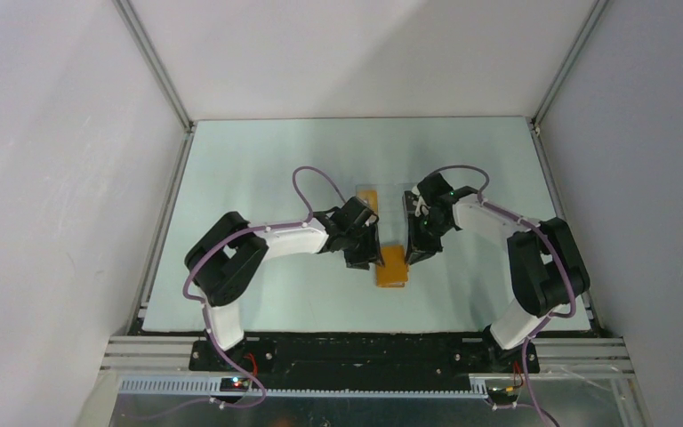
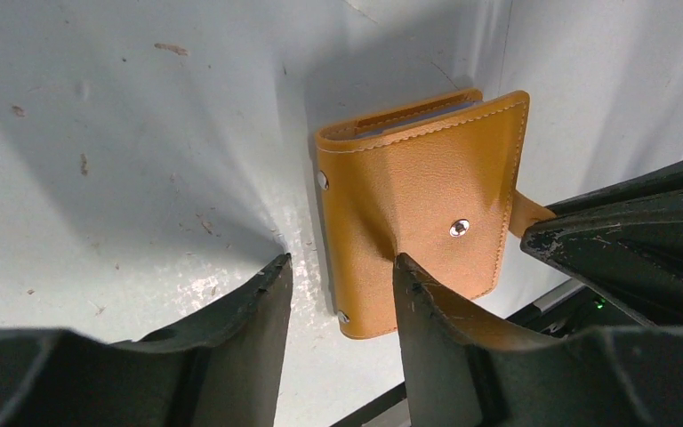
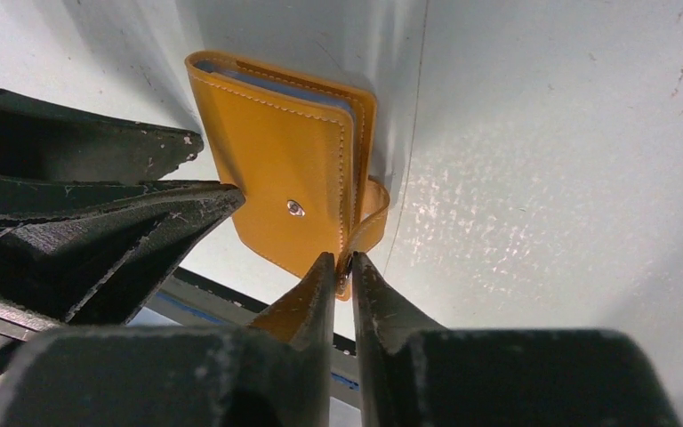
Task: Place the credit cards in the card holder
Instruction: Close the card holder at the center of the board, then reset both arms
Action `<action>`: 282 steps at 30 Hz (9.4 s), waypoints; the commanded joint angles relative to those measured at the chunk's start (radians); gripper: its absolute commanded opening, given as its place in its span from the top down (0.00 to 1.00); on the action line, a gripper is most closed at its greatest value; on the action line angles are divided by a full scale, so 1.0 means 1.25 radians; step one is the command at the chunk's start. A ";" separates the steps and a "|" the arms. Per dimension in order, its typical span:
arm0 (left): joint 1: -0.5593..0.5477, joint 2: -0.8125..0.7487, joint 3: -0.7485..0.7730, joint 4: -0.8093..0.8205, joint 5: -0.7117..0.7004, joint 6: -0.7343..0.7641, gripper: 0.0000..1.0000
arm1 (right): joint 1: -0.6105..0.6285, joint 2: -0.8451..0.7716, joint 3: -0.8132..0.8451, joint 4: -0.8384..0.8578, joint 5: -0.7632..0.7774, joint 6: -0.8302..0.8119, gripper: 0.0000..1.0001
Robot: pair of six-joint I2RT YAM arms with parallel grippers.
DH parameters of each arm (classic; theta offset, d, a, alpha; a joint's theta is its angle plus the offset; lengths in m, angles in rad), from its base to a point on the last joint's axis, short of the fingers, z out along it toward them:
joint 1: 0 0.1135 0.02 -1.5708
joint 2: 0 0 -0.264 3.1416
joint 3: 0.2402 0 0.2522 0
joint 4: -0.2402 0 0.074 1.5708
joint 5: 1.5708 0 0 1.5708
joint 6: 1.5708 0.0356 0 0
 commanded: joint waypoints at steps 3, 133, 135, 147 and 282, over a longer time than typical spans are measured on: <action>-0.005 0.024 0.017 -0.012 -0.015 0.029 0.49 | 0.019 0.013 0.036 -0.016 0.022 0.004 0.94; -0.018 0.089 0.079 -0.087 -0.048 0.070 0.78 | 0.124 0.102 0.173 -0.049 0.043 0.062 0.72; -0.018 0.089 0.079 -0.087 -0.048 0.071 0.79 | 0.123 0.091 0.170 -0.047 0.044 0.060 0.72; -0.017 0.091 0.079 -0.087 -0.050 0.069 0.79 | 0.061 -0.051 0.116 -0.037 -0.008 0.048 0.74; 0.355 -0.855 -0.394 0.147 -0.102 0.130 0.00 | -0.217 -0.491 -0.090 0.112 0.171 -0.010 0.01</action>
